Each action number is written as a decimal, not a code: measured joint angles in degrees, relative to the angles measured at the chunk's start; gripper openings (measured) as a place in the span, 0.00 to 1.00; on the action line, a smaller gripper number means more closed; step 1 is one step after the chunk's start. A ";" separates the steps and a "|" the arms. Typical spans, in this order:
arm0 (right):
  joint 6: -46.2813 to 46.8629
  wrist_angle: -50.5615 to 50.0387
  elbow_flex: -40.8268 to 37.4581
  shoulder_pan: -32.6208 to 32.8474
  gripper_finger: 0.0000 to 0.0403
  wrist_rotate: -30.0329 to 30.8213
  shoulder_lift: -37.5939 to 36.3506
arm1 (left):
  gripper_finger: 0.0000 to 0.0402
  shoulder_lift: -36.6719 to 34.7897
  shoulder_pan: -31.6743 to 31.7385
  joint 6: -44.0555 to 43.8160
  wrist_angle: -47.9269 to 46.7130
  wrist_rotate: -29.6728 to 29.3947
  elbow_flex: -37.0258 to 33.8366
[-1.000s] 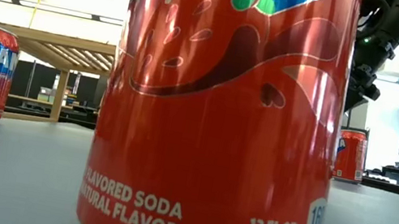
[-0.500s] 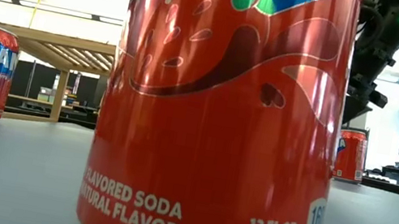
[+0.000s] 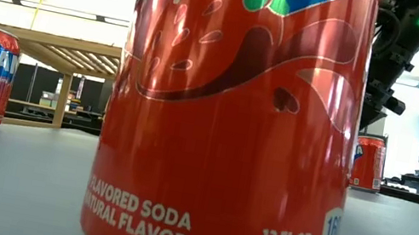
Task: Place canned beverage on shelf
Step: Put the top blue soda can on the shelf
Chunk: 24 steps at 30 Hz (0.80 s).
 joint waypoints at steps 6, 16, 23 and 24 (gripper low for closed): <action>-4.83 -0.92 2.03 0.58 0.52 -1.50 0.00 | 0.48 0.00 0.01 0.00 -0.03 -0.01 0.00; -30.61 -0.93 15.99 -2.80 0.51 -2.40 -0.02 | 0.48 0.80 -0.01 -1.49 -1.22 1.57 0.00; -53.37 1.51 26.87 -10.25 0.51 -12.69 1.43 | 0.48 2.10 -0.01 -1.49 -1.25 1.52 0.00; -56.55 2.60 28.33 -11.90 0.51 -15.61 1.95 | 0.48 2.16 -0.01 -1.46 -1.26 1.52 0.00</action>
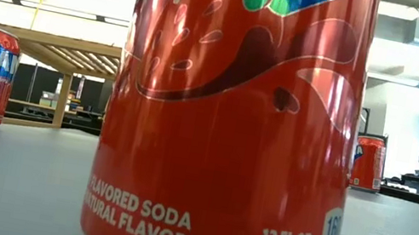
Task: Place canned beverage on shelf
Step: Put the top blue soda can on the shelf
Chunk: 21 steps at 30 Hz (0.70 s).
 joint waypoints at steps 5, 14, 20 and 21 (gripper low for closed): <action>-10.62 0.11 8.53 -8.37 0.51 -13.76 5.31 | 0.48 0.36 0.00 -0.01 -0.25 -0.04 0.00; -24.20 -9.56 29.97 -18.17 0.51 -33.06 21.98 | 0.48 0.36 0.00 -0.01 -0.33 -0.26 0.00; -30.96 -22.04 49.88 -21.03 0.52 -38.28 34.90 | 0.48 0.36 0.00 -0.01 -0.33 -0.39 0.00; -32.05 -24.03 53.61 -21.33 0.52 -38.36 37.00 | 0.48 0.36 0.00 -0.01 -0.33 -0.39 0.00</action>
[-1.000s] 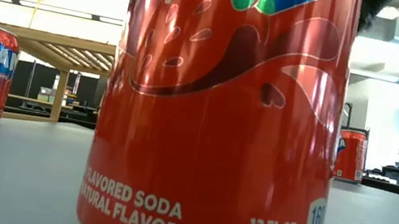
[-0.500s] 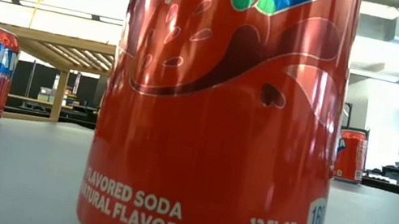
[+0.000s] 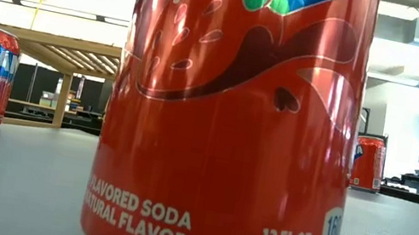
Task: Place canned beverage on shelf
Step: Put the top blue soda can on the shelf
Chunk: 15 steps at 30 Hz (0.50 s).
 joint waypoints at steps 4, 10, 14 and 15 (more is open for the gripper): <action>-2.35 1.94 2.93 -0.97 0.52 -1.49 3.57 | 0.48 -0.02 0.02 -0.03 -0.03 0.00 0.00; -4.44 3.13 1.95 -1.93 0.52 -1.87 5.63 | 0.48 -0.01 0.02 -0.48 -0.43 0.02 0.00; -4.67 3.39 1.95 -1.89 0.52 -1.86 6.62 | 0.48 0.00 0.08 -0.48 -0.45 0.02 0.00; -4.64 3.17 1.95 -1.89 0.52 -1.91 6.63 | 0.48 0.00 0.09 -0.48 -0.45 0.01 0.00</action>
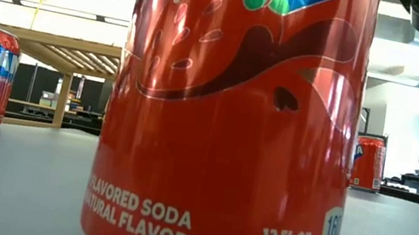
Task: Place canned beverage on shelf
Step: Put the top blue soda can on the shelf
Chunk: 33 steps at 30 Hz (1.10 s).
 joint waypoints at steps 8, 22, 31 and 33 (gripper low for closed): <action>0.50 -2.09 0.89 1.84 0.52 -0.11 -0.48 | 0.48 0.00 0.04 0.00 0.01 0.03 0.00; 2.14 -11.04 3.48 14.42 0.52 8.86 -0.61 | 0.48 0.00 0.04 0.00 0.06 0.22 0.00; 3.14 -11.10 3.45 17.39 0.52 10.46 -0.50 | 0.48 -0.02 0.02 -0.57 0.03 0.51 0.00; 3.87 -11.25 3.39 16.79 0.52 10.42 -0.46 | 0.48 -0.01 0.02 -0.66 0.02 0.54 0.00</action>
